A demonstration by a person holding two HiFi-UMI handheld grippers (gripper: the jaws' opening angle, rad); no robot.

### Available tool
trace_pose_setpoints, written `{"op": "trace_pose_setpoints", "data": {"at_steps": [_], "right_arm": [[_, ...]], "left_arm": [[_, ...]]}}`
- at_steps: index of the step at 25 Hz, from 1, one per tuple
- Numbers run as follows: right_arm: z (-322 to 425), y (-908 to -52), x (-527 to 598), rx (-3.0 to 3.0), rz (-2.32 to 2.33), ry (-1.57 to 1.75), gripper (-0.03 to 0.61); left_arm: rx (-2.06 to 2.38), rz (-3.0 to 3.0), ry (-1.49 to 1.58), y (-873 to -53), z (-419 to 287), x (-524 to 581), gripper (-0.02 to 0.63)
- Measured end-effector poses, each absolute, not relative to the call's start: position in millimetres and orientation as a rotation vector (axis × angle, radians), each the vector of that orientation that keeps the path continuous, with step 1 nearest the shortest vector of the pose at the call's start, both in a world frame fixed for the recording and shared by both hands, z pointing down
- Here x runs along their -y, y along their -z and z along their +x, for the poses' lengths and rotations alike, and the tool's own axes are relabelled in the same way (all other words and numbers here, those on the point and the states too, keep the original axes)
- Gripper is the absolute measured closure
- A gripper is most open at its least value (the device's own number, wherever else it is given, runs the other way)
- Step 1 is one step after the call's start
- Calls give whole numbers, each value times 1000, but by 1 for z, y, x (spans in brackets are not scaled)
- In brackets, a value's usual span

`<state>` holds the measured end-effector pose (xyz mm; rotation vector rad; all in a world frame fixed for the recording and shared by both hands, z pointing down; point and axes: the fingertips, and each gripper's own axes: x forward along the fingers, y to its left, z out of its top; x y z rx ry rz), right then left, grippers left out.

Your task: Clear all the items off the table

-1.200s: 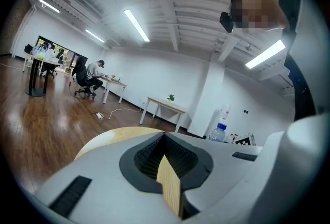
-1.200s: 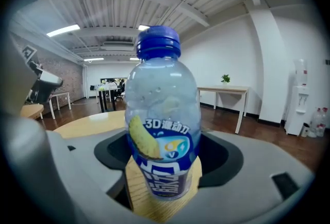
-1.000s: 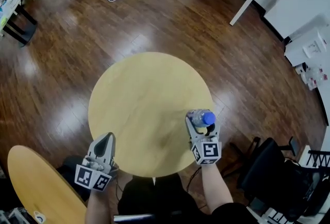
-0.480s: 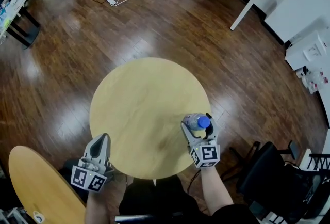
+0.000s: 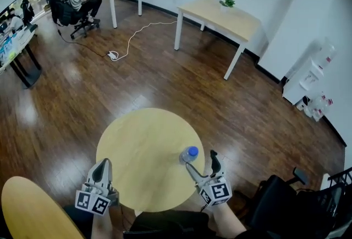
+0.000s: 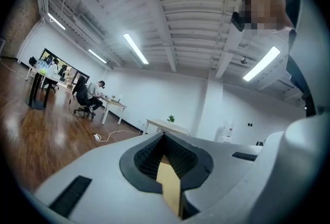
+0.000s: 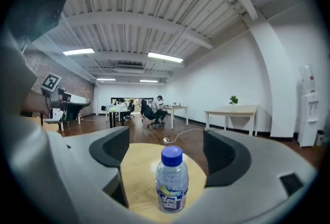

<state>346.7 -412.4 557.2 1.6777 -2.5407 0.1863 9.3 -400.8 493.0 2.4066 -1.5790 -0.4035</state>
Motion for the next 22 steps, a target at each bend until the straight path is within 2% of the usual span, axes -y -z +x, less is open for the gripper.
{"op": "trace_pose_setpoints", "data": {"at_steps": [2,5,6,9,10,17,22], "right_arm": [[354,-533,413,2549,1733,-119,123],[363,-499,404,2566,1802,4,186],[364,-490,399,2565,1810,62,254],[362,-476,383,2472,1835,225,539],[361,-476,376,2436,1846,240,574],[331,-488,333,2407,1998,27,575],[305,-484,314,2354,1949,149,575]], "left_arm": [[1597,2419,441,-482,1,396,614],[1609,2440,492,-468,-11,383,614],[1613,2449,508,-464,-15,378,614],[1640,2469,534,-452,-26,362,614],[1645,2471,538,-448,-31,357,614],[1666,2444,524,-449,-71,309,614],[1643,2504,443,-451,-75,284,614]]}}
